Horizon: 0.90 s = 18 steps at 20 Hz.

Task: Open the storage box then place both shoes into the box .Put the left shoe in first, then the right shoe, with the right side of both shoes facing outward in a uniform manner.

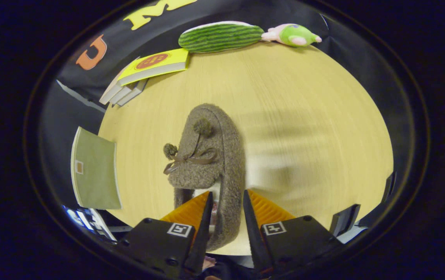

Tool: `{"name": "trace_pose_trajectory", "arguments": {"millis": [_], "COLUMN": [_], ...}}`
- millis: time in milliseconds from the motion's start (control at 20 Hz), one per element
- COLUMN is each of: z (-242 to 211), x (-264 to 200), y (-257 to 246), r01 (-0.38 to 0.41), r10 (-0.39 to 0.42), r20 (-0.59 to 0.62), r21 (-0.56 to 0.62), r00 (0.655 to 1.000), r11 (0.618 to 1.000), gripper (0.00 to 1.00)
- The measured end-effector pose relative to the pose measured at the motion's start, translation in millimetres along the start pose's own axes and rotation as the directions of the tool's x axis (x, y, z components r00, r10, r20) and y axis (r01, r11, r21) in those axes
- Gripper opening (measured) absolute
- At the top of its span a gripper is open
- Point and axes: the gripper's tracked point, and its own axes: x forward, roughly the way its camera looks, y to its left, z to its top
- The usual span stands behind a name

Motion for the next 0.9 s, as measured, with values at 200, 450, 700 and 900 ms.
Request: {"name": "trace_pose_trajectory", "arguments": {"millis": [200,450,700,900], "z": [1,-14,-30,-37], "x": [-3,-11,-40,-74], "y": [-9,12,59,115], "r01": [0.023,-0.071,-0.115,-0.165], "r10": [-0.024,0.071,0.109,0.160], "r20": [0.023,0.007,0.050,0.064], "r21": [0.034,0.152,0.131,0.089], "r00": [0.999,0.997,0.993,0.985], "r11": [0.999,0.986,0.985,0.982], "gripper": [0.18,0.07,0.06,0.07]}}
